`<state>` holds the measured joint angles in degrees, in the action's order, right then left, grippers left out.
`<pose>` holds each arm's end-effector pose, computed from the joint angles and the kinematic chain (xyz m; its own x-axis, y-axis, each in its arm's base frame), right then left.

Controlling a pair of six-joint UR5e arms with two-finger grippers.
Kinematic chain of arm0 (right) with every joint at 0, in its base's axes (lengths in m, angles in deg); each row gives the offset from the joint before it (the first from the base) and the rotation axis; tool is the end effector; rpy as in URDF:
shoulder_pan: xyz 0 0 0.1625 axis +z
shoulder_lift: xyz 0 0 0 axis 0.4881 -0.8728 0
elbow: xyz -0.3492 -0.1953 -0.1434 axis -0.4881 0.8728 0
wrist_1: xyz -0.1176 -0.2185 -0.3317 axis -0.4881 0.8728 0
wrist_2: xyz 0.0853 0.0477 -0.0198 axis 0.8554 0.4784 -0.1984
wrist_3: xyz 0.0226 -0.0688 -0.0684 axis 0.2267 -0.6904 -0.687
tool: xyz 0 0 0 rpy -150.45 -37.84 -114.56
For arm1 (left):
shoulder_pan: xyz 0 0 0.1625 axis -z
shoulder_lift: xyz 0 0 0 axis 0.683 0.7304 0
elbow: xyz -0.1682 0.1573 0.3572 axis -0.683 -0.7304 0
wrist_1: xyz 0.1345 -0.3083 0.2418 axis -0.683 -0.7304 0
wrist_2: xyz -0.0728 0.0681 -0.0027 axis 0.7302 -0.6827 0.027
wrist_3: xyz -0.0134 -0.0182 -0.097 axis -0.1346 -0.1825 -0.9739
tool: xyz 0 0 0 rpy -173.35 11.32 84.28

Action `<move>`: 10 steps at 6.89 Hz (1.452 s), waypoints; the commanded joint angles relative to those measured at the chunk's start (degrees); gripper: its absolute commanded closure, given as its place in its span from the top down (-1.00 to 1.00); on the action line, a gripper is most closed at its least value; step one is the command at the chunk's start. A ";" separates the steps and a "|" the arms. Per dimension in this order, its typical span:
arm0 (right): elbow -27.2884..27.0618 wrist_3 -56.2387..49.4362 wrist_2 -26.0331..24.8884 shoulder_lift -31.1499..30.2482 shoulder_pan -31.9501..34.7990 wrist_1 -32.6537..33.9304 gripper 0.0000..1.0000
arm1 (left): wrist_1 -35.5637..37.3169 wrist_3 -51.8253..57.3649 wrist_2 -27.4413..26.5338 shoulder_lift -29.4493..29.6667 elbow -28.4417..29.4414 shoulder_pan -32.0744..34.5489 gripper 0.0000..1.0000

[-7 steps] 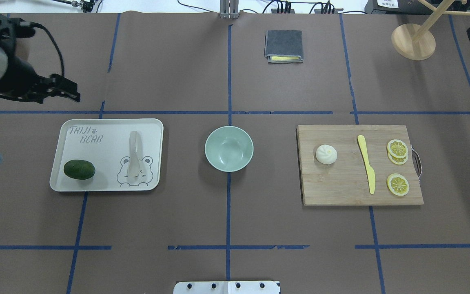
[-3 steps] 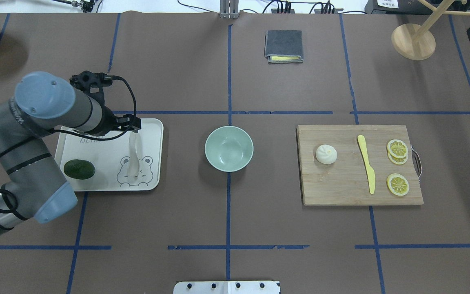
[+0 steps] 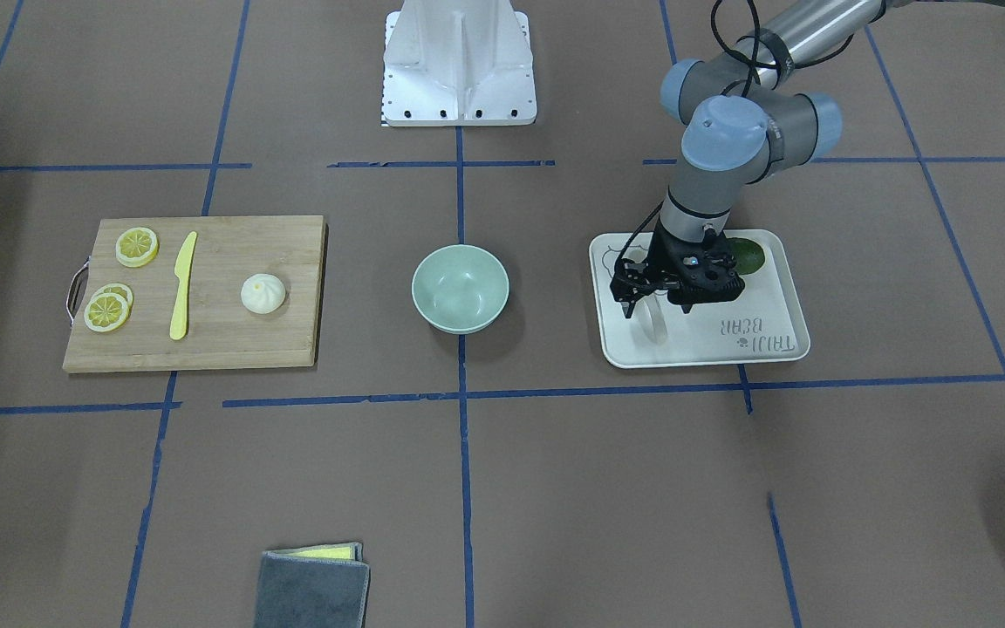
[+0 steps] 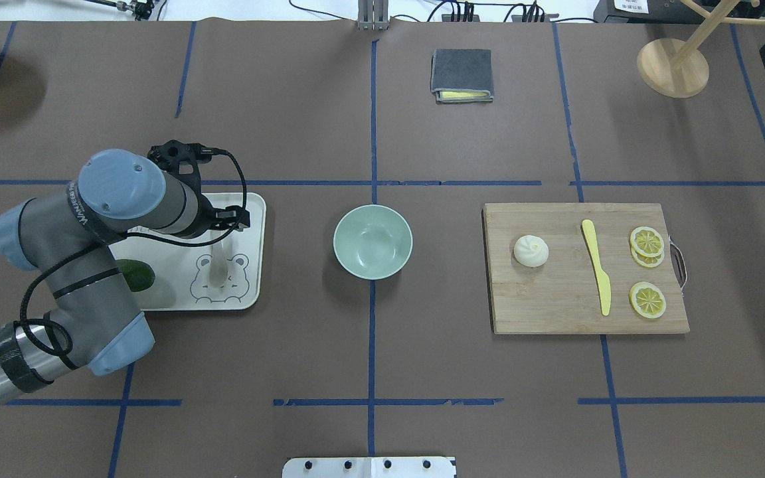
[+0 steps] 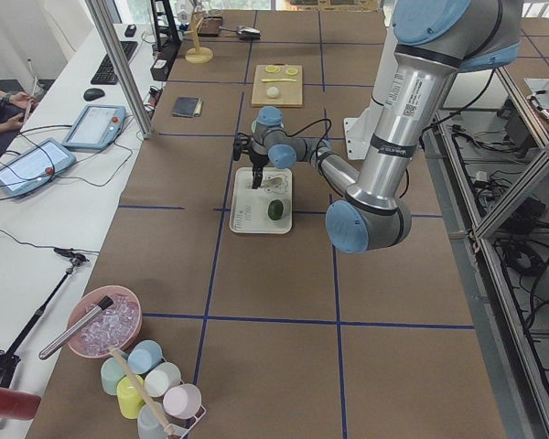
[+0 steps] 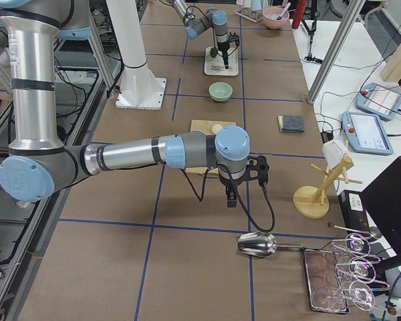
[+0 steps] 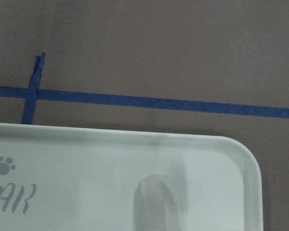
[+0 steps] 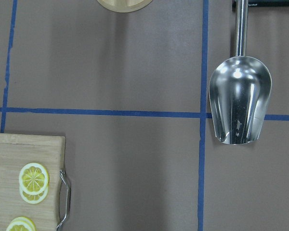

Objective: Put spoon and bun in bowl

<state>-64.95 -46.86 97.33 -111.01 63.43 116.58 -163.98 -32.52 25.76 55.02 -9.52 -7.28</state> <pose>0.0771 -0.4770 0.5590 0.6197 -0.0282 0.7843 -0.0610 0.9946 0.0840 0.4627 -0.4710 0.3745 0.6727 -0.0620 -0.7373 0.2169 0.9692 0.1164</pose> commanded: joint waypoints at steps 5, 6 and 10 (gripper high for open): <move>-0.81 0.71 0.11 0.15 -0.01 -0.07 1.00 | -1.21 -0.22 -0.35 -0.68 0.49 -0.29 0.33; -0.73 0.63 0.11 0.15 -0.01 -0.07 1.00 | -1.04 -0.30 -0.26 -0.68 0.40 -0.29 0.14; -0.73 0.63 0.11 0.15 -0.01 -0.07 1.00 | 0.53 -2.06 -0.26 -0.42 0.40 -1.77 -0.15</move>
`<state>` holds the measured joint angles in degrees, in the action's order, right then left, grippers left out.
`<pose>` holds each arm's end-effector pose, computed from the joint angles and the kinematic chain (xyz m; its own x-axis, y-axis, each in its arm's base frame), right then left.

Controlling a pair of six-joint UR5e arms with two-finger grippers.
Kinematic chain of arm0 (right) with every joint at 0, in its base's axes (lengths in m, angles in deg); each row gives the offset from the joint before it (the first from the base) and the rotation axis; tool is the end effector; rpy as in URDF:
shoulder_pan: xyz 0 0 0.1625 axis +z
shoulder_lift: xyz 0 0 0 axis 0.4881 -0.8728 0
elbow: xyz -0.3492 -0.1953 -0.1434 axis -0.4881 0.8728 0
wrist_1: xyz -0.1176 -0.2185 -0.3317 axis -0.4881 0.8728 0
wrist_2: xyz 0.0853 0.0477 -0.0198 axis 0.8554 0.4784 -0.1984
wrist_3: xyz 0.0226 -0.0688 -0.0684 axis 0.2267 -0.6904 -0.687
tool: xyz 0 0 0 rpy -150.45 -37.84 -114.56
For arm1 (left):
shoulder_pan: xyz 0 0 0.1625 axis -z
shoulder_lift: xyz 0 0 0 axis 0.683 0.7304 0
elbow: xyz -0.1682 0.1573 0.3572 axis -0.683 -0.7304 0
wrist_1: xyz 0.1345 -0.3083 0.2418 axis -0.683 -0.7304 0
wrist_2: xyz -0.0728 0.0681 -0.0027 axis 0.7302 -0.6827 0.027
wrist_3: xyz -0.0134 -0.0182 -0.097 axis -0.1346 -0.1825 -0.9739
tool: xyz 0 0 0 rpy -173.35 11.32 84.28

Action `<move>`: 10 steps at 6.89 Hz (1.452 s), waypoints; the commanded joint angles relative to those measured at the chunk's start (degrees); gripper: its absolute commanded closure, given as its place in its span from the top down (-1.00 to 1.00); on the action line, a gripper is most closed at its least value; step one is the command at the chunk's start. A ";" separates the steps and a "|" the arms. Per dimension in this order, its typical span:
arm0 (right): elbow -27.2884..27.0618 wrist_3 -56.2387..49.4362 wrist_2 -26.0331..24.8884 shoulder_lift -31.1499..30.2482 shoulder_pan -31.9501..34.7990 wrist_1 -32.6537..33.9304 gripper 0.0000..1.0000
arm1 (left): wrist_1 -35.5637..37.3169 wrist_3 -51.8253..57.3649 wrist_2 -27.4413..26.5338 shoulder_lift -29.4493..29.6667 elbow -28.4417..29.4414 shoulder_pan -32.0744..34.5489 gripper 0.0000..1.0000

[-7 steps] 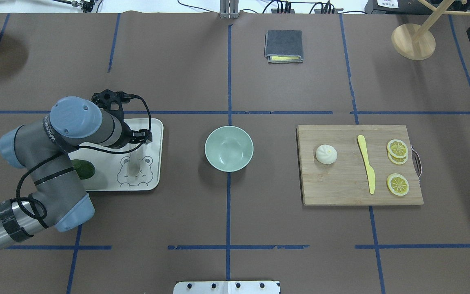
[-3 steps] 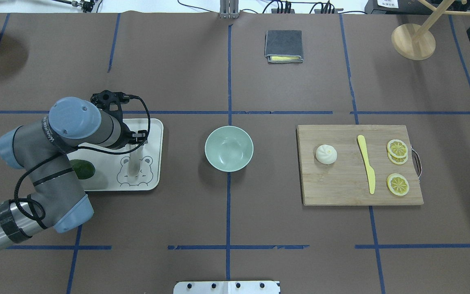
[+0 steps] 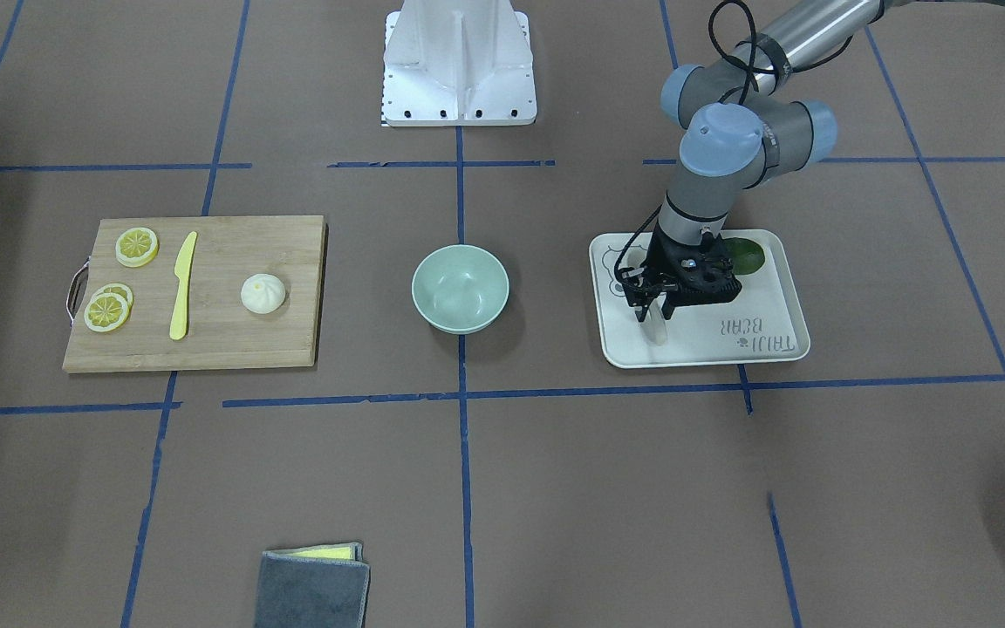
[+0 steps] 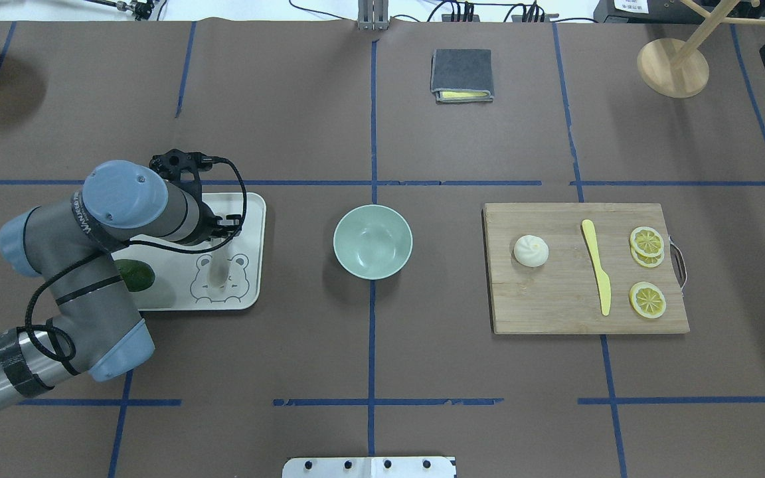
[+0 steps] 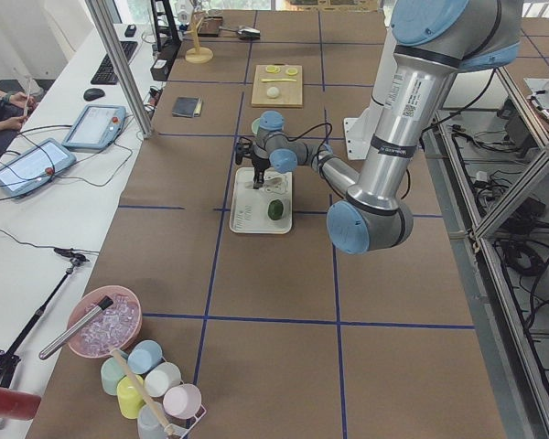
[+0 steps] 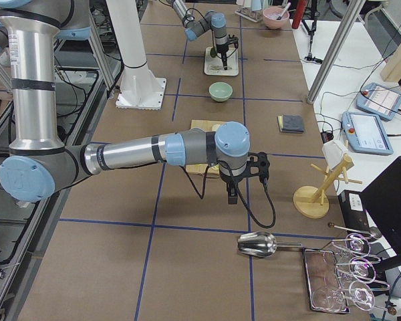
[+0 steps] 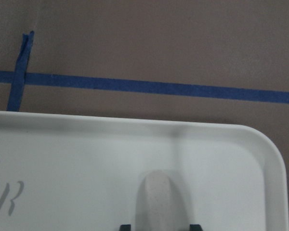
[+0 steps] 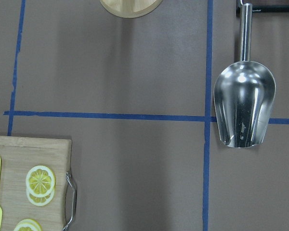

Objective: Put spoon and bun in bowl

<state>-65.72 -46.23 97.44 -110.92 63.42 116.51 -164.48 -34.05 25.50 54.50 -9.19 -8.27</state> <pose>0.0769 -0.4772 0.5513 0.6181 -0.0303 0.7855 -0.0675 0.9935 0.0915 0.4698 -0.4627 0.3821 0.6729 -0.0792 -0.7355 0.2206 0.9705 0.0973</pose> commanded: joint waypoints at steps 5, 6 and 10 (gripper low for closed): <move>-0.66 0.09 0.09 0.06 0.00 0.00 1.00 | 11.04 -0.27 0.00 0.36 -7.21 -0.97 -1.00; -0.83 1.39 0.09 0.15 -0.17 -0.09 1.00 | 11.33 -0.27 0.09 0.37 -8.53 -0.54 -1.00; -6.81 44.08 -8.20 0.06 -22.95 -22.93 1.00 | 11.33 -4.45 0.35 7.90 -7.94 2.46 -1.00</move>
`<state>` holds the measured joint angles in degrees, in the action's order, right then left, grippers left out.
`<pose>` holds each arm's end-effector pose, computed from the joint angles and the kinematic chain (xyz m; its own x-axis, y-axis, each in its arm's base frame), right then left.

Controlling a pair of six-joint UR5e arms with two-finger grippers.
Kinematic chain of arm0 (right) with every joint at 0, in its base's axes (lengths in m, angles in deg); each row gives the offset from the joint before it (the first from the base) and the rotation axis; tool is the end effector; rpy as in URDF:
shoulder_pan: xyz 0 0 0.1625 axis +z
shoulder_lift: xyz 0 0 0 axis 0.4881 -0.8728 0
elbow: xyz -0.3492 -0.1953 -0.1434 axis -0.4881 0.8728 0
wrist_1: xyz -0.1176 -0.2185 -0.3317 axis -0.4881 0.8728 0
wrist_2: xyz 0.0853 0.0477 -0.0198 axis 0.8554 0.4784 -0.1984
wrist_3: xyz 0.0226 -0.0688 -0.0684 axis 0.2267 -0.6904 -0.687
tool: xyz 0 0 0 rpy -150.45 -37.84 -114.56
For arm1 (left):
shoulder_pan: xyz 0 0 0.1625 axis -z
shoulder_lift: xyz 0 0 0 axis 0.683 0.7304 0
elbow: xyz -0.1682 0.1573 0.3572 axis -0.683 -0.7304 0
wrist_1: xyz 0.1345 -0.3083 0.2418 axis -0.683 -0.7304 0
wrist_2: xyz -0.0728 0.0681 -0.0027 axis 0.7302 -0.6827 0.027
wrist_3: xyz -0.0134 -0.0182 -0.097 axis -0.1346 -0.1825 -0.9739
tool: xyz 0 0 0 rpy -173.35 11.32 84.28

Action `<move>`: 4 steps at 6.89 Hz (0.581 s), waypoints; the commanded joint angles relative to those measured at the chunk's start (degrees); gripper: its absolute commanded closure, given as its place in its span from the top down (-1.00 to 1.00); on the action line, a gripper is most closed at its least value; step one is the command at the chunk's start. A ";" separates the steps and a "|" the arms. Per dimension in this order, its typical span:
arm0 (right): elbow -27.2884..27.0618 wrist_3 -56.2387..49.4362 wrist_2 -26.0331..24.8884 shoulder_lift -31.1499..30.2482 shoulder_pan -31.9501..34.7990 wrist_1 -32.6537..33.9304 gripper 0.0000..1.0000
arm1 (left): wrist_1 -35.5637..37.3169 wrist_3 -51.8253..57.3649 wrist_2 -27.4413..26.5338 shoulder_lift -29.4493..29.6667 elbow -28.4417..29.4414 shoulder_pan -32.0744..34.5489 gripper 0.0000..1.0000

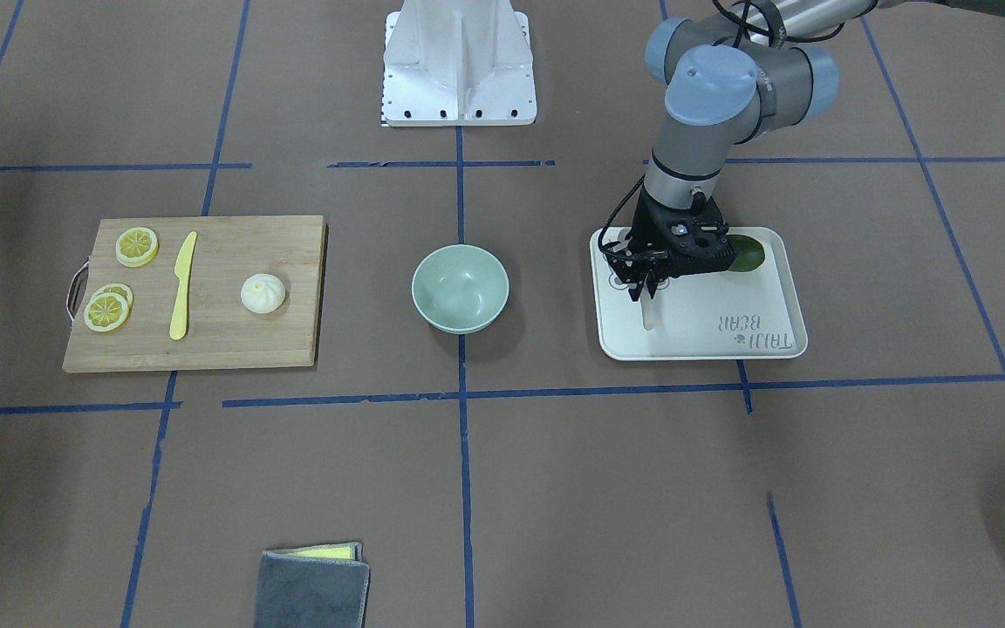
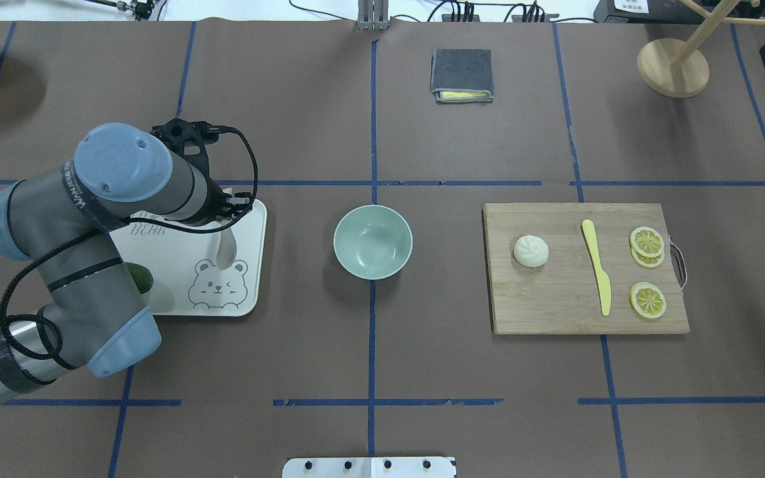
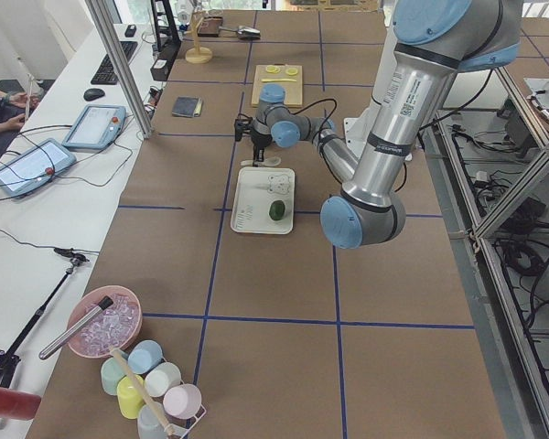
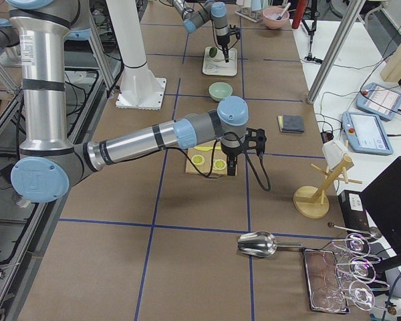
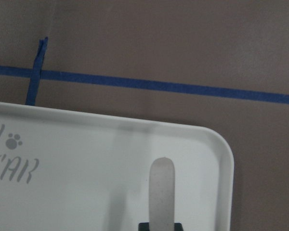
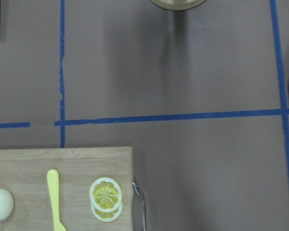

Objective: Put spoon and bun in bowl

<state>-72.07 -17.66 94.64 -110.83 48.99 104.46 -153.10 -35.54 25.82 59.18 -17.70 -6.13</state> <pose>-0.0415 -0.4823 0.4761 0.5883 0.0625 0.8062 -0.1332 0.9909 0.0204 0.4392 -0.4695 0.2873 0.6425 -0.1147 -0.7577 0.2723 0.9584 0.0859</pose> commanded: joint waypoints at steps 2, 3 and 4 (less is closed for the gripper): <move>-0.80 27.64 -14.12 0.32 -20.14 -17.74 1.00 | -0.14 -10.51 0.12 9.21 2.94 0.06 -1.00; -0.81 31.33 -17.20 3.02 -24.20 -17.74 1.00 | -0.57 -12.73 0.12 12.10 5.82 -0.21 -1.00; -0.72 34.15 -19.41 5.05 -27.37 -17.66 1.00 | -1.62 -15.10 -0.05 13.87 8.29 -0.82 -1.00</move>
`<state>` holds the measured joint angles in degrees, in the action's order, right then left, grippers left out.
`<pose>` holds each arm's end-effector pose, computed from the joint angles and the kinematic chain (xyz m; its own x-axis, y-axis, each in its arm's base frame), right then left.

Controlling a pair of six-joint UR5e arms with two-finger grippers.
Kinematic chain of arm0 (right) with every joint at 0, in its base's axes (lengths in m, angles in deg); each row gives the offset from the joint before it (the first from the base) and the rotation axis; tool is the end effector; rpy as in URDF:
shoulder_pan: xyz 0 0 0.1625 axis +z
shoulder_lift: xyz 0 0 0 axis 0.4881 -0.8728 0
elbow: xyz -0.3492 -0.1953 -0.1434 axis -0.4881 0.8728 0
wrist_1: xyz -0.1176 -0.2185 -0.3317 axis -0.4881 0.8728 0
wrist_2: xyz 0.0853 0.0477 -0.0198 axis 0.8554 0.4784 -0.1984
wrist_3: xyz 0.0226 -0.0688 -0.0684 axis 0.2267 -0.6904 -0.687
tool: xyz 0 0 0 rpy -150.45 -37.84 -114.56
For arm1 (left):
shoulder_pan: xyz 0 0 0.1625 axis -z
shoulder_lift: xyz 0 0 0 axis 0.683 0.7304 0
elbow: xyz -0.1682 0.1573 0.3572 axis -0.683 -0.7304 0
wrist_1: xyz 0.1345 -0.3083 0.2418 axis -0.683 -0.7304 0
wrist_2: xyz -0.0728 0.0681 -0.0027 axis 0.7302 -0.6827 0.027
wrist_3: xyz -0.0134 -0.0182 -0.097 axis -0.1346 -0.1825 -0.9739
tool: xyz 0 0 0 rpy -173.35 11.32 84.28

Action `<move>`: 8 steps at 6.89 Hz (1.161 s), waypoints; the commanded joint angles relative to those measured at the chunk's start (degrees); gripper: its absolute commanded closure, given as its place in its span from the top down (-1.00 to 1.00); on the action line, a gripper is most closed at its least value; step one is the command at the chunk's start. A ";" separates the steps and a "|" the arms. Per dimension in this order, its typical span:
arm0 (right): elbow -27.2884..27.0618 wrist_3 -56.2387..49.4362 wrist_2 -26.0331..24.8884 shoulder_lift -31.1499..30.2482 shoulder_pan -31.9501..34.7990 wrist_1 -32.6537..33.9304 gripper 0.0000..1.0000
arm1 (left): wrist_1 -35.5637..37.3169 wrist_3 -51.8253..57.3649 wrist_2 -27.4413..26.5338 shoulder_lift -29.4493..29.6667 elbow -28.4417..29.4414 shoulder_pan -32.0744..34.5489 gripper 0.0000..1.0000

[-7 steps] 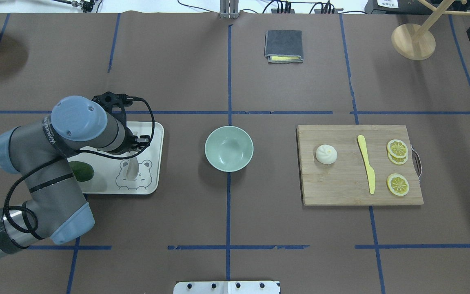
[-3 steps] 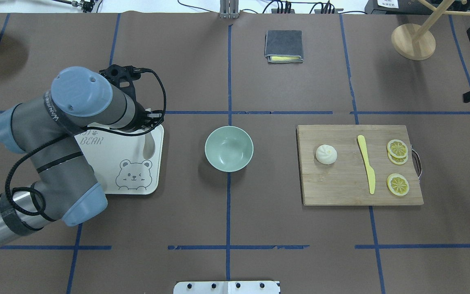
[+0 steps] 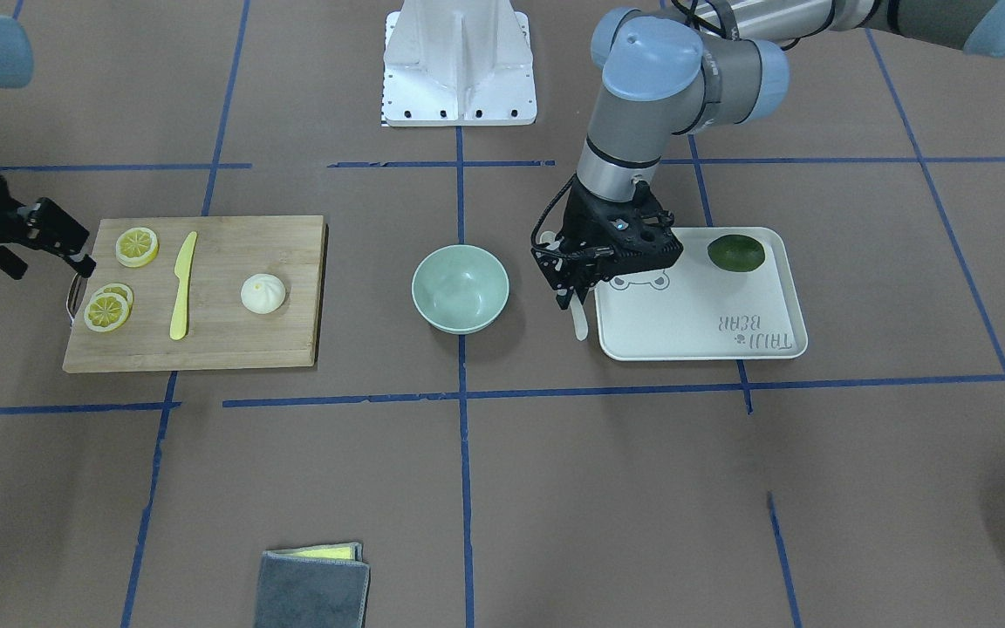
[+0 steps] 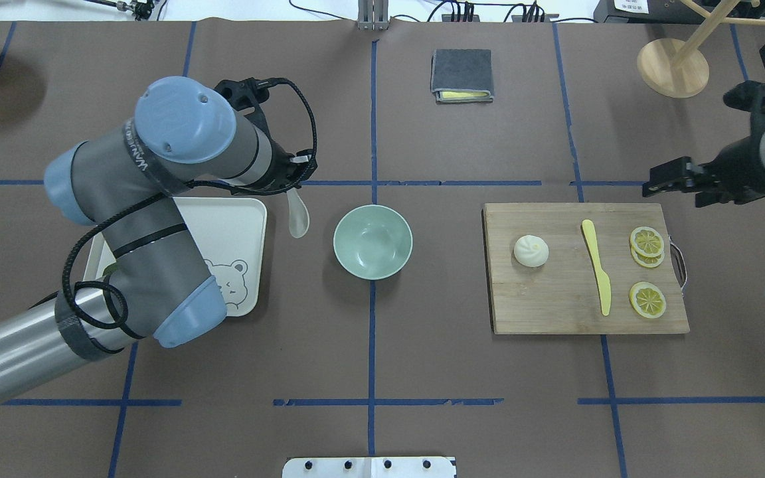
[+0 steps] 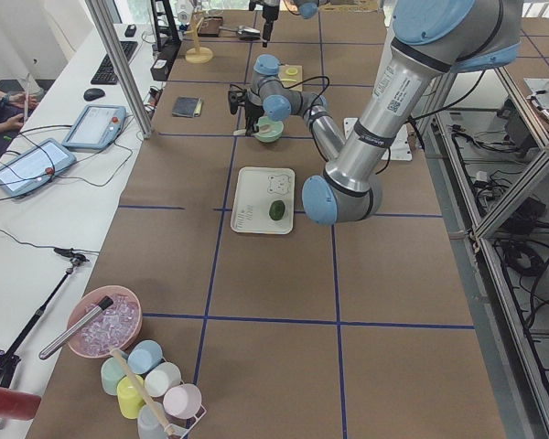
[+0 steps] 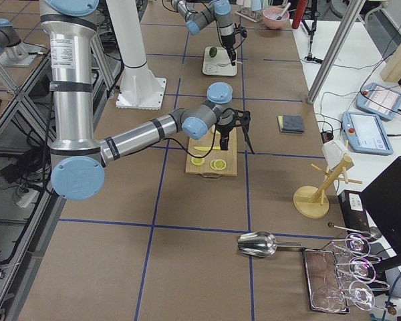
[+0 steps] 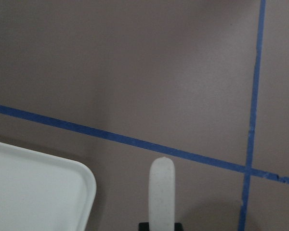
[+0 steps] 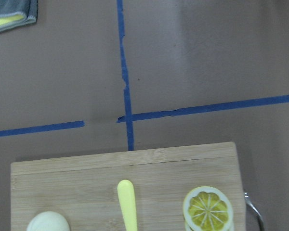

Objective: Put spoon and bun in bowl

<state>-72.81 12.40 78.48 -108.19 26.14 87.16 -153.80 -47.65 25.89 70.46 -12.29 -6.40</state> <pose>-0.2211 -0.4591 0.4244 0.5732 0.1064 0.8125 -0.2140 0.9766 0.0231 0.4751 -0.4924 0.1972 0.4994 -0.2560 -0.8277 0.3901 0.9195 -0.0490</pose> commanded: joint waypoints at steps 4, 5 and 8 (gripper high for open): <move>0.28 7.99 -7.13 6.38 -11.84 0.25 1.00 | -7.88 -6.53 -0.48 6.47 11.25 -4.84 -1.00; 0.46 7.99 -7.23 6.73 -12.46 0.25 1.00 | -7.97 -6.62 -0.48 6.73 11.26 -5.04 -1.00; 0.55 7.99 -10.82 10.24 -15.18 6.40 1.00 | -8.32 -6.36 -0.40 7.26 10.99 -5.13 0.99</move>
<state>-72.34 20.38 69.41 -99.23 12.44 91.62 -162.04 -54.20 25.47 77.56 -1.20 -11.60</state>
